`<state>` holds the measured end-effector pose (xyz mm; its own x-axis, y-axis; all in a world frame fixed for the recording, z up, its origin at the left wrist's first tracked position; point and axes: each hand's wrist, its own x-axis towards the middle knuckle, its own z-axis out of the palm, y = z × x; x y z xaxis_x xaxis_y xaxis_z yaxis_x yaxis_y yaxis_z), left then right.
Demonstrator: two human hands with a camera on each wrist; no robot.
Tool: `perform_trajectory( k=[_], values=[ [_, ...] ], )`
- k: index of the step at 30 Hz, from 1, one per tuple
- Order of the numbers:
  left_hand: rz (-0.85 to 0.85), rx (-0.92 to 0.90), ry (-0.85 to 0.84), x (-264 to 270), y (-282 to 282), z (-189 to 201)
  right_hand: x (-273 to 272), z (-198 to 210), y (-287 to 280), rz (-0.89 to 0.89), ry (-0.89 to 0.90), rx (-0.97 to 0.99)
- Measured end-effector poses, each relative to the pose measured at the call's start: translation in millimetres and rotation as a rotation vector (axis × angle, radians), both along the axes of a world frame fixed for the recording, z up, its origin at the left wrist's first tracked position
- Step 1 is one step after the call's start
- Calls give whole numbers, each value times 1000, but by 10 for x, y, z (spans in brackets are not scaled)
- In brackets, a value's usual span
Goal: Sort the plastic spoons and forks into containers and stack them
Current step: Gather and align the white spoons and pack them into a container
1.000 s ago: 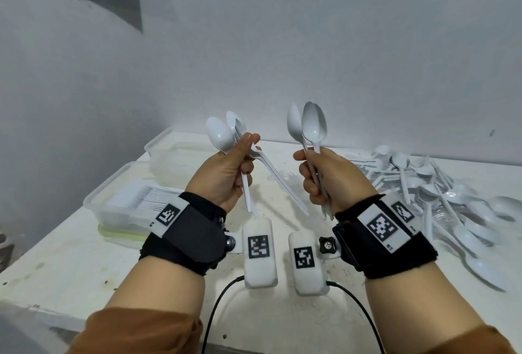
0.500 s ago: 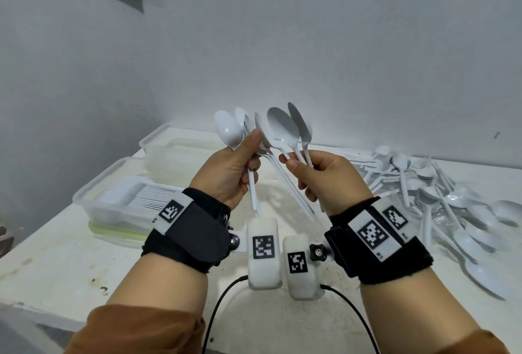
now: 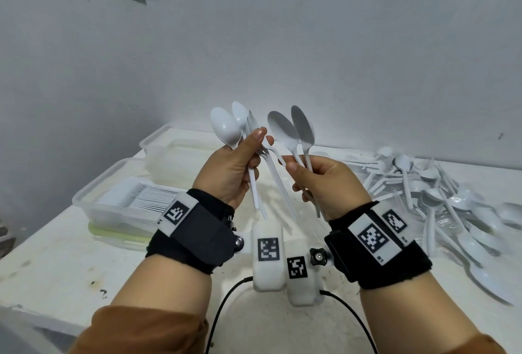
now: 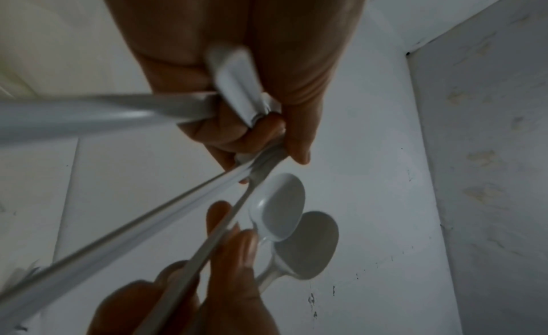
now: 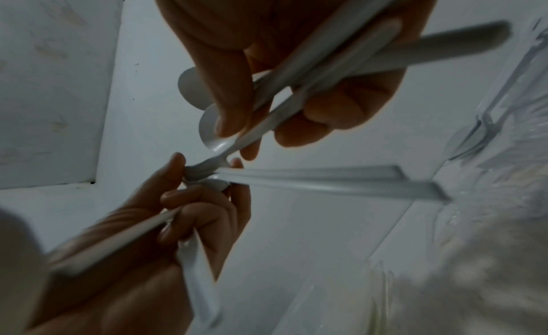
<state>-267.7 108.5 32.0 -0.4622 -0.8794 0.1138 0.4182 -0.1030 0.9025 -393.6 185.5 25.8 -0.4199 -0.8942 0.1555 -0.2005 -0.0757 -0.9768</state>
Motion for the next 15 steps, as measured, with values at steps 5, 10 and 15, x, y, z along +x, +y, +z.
perform_trajectory(
  k=[5,10,15],
  values=[
    [-37,36,96,17,-9,46,-37,9,-2,-51,-56,-38],
    [-18,49,79,14,-13,30,-13,12,-44,11,-80,-8],
    [-19,58,56,22,-15,28,25,46,-50,-11,-68,-40]
  ],
)
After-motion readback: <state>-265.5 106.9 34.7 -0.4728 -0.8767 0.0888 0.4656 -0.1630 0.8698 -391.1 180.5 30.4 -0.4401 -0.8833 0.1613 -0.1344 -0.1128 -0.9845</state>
